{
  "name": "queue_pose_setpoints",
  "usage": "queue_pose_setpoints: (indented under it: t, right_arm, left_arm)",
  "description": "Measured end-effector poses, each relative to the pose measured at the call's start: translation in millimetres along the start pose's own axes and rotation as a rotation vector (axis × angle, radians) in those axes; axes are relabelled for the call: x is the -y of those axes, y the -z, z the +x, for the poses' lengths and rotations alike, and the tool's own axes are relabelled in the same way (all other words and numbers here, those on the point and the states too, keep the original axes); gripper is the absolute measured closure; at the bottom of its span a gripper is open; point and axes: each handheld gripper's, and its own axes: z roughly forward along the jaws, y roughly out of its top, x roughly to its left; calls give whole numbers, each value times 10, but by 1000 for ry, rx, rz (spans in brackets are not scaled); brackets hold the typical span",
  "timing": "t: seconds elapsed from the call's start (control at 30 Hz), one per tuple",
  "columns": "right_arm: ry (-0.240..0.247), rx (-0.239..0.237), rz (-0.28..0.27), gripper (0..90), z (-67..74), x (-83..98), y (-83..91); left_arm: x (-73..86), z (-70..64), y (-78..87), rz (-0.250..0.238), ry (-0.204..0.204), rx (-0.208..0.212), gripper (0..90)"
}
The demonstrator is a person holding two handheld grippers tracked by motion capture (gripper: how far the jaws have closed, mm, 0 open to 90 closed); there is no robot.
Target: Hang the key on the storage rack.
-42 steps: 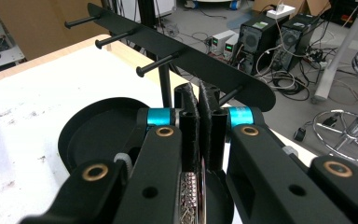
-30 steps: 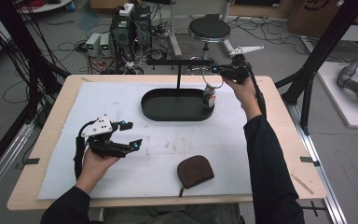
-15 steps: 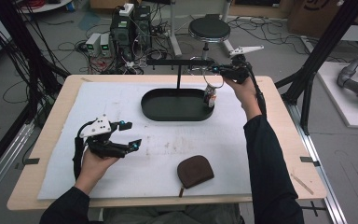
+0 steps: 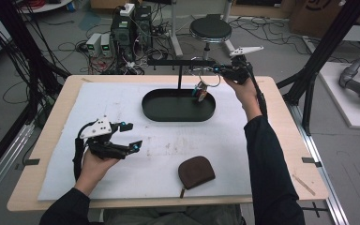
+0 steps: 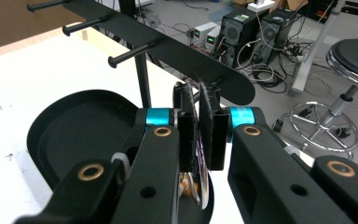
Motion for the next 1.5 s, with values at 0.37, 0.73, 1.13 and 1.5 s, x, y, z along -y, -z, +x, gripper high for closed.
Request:
queue_pose_setpoints:
  t: [0.37, 0.73, 1.13, 1.5]
  right_arm:
    - [28, 66, 8, 831, 47, -16, -24]
    - [18, 123, 13, 792, 55, -12, -37]
    - [-12, 162, 6, 694, 44, -18, 27]
    - [-37, 146, -6, 587, 19, -58, 368]
  left_arm:
    - [-3, -11, -3, -1, -5, 2, 240]
    - [0, -10, 7, -1, -2, 1, 240]
    - [-17, 0, 5, -5, -7, -2, 240]
    - [-54, 21, -1, -11, -5, -8, 239]
